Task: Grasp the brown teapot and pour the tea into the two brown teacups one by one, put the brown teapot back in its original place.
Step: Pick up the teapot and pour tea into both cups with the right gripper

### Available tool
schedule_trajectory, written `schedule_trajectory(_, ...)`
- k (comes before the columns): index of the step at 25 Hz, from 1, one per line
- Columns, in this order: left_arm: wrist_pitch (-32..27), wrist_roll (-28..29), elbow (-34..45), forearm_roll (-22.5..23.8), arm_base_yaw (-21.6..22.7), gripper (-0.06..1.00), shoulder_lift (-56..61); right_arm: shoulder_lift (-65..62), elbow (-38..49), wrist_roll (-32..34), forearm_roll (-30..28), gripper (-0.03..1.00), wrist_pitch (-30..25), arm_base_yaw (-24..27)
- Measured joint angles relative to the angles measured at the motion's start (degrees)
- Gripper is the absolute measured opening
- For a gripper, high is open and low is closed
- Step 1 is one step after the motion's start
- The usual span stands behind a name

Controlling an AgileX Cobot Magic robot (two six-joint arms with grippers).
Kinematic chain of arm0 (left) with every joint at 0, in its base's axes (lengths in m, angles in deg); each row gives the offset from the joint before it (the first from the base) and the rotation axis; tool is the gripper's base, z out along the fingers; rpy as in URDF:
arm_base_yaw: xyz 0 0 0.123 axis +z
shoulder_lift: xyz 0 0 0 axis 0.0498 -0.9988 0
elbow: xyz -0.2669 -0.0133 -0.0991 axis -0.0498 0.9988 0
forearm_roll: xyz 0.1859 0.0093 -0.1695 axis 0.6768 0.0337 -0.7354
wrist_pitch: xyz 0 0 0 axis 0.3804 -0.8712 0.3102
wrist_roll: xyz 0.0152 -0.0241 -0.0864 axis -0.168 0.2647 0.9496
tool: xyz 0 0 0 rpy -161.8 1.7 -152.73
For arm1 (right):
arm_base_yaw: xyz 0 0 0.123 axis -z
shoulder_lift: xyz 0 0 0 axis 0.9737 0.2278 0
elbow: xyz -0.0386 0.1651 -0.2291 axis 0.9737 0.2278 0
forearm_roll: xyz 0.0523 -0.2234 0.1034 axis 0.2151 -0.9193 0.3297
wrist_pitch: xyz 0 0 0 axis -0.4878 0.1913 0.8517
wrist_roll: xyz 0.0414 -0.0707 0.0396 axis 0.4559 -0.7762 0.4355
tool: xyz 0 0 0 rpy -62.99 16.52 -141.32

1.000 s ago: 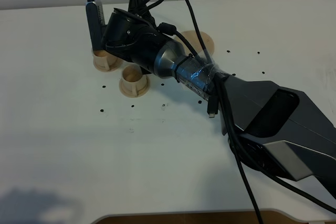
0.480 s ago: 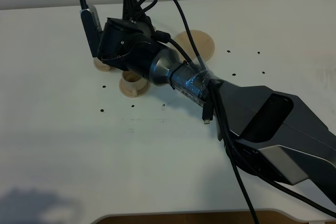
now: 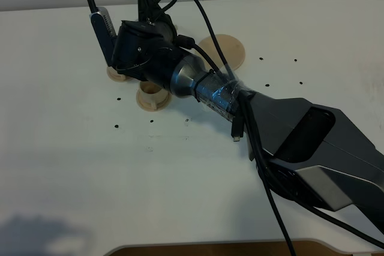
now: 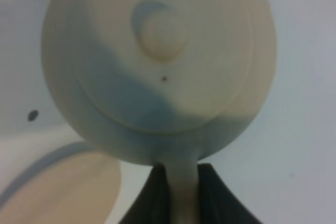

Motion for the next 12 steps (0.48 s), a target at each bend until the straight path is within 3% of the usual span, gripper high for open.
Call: schedule_trajectory(12,0.00,0.00,0.00,0.00,0.00,0.33,0.00,0.00,0.00,-1.95,-3.08,0.09,1.17,-0.49)
